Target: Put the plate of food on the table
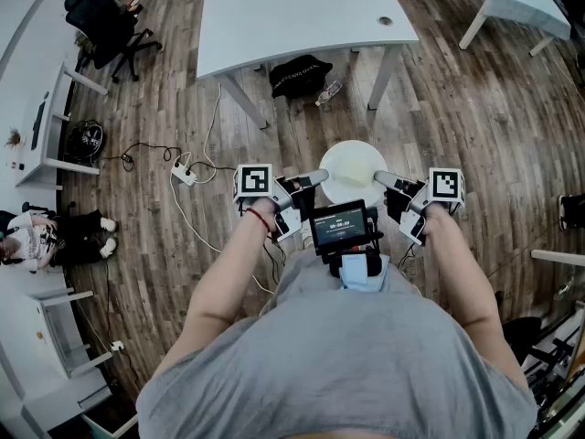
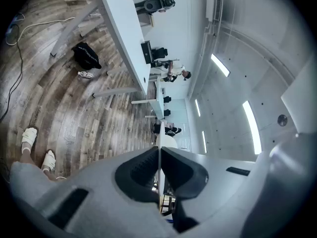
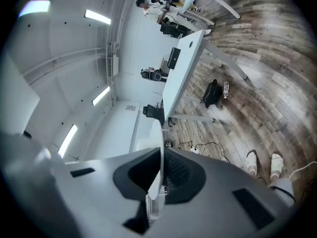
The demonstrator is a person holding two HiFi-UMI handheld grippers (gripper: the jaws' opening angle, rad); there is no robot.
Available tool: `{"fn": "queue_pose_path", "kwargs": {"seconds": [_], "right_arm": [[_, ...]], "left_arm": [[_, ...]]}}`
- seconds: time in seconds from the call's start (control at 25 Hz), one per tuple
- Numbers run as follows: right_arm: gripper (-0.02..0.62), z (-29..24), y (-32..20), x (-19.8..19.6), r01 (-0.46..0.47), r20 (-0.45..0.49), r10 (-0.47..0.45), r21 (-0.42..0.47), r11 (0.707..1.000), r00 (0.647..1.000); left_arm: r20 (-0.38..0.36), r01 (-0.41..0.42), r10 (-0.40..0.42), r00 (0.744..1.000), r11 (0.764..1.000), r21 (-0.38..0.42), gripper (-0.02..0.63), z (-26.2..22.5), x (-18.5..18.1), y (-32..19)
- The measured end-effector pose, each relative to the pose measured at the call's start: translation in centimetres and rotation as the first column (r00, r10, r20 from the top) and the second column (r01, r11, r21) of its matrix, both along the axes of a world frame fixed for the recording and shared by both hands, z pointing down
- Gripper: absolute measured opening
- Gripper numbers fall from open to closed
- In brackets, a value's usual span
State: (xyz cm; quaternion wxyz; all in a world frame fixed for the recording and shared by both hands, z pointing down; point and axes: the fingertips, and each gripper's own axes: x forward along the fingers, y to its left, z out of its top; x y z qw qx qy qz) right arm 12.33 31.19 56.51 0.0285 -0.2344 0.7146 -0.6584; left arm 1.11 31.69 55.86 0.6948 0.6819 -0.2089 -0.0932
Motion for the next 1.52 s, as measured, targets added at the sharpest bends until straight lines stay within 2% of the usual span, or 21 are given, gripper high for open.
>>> {"fn": "queue_pose_path", "kwargs": {"seconds": [0.32, 0.6, 0.76, 0.96, 1.24, 1.52], "right_arm": [[0.037, -0.2, -0.2, -0.1, -0.001, 0.008, 0.0, 0.01, 1.0, 1.0], [0.037, -0.5, -0.5, 0.2, -0.039, 0.034, 0.039, -0.009, 0.999, 0.999], [0.037, -0.8, -0.6, -0.1, -0.033, 0.044, 0.034, -0.014, 0.999, 0.998], [0.037, -0.5, -0.7, 0.3, -0.024, 0.034, 0.025, -0.013, 1.0, 0.999], [0.037, 0.4, -2.5, 2.2, -0.008, 0.042, 0.01, -0.025, 1.0, 0.999], [0.037, 1.8, -5.0, 1.4, 0.003, 0.015, -0.003, -0.052, 0.999, 1.0]], "left_arm": [[-0.002, -0.006, 0.006, 1.0, 1.0, 0.007, 0.031, -0.3, 0.0, -0.1], [-0.008, -0.004, 0.004, 1.0, 1.0, 0.014, 0.031, -0.7, 0.2, -0.3], [-0.003, 0.002, -0.002, 1.0, 1.0, -0.004, 0.031, -0.6, 0.0, -0.2], [-0.008, 0.004, -0.004, 1.0, 1.0, 0.019, 0.031, -0.5, 0.3, -0.5], [-0.01, 0.024, -0.024, 1.0, 1.0, 0.016, 0.031, 0.1, 2.4, -2.1], [-0.019, 0.049, -0.049, 0.999, 0.999, -0.009, 0.031, 1.2, 1.2, -4.3]]}}
